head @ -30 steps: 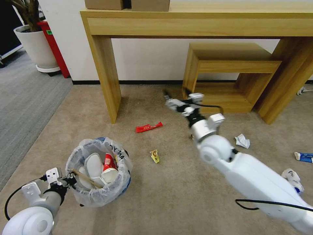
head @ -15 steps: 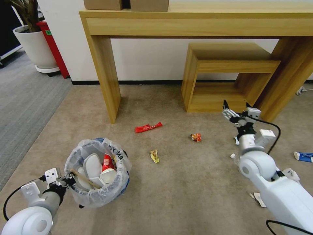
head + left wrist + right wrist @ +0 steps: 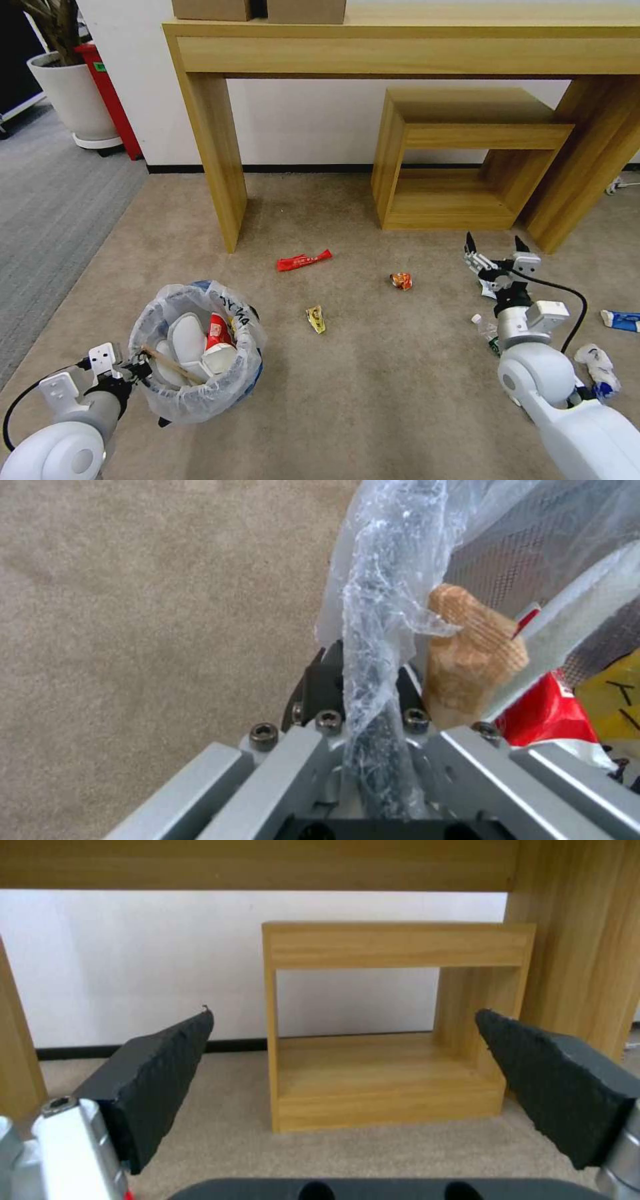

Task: Pick up the trash bin and place the garbage on the floor into it.

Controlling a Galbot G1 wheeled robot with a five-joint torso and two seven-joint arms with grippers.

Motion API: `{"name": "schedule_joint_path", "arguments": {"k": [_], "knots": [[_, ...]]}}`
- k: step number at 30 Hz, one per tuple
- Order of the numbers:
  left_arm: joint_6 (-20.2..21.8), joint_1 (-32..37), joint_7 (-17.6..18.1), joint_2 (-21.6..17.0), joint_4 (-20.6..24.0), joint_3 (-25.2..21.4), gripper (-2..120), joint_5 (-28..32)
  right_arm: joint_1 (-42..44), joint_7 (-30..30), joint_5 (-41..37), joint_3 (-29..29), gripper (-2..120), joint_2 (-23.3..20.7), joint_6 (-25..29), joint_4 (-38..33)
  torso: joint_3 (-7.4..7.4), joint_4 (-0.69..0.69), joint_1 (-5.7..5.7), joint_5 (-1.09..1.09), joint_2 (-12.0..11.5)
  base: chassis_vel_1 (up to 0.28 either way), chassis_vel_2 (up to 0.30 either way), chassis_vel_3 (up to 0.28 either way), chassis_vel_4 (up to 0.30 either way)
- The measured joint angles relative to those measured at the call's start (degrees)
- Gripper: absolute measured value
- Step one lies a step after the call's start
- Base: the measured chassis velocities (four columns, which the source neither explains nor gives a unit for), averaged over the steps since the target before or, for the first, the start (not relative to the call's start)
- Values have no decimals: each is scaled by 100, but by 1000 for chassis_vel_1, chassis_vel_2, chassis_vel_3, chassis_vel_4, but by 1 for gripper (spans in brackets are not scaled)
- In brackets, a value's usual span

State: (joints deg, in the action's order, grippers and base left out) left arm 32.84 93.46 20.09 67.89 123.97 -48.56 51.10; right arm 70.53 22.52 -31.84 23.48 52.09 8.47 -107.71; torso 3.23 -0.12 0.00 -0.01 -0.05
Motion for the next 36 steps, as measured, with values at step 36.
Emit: {"name": "schedule_joint_path", "arguments": {"k": [36], "knots": [[-80, -45, -64, 145, -5, -7, 1, -95, 935, -311, 1199, 722, 100, 1231, 279, -458, 1, 0, 0, 0, 0, -10, 10, 12, -10]]}}
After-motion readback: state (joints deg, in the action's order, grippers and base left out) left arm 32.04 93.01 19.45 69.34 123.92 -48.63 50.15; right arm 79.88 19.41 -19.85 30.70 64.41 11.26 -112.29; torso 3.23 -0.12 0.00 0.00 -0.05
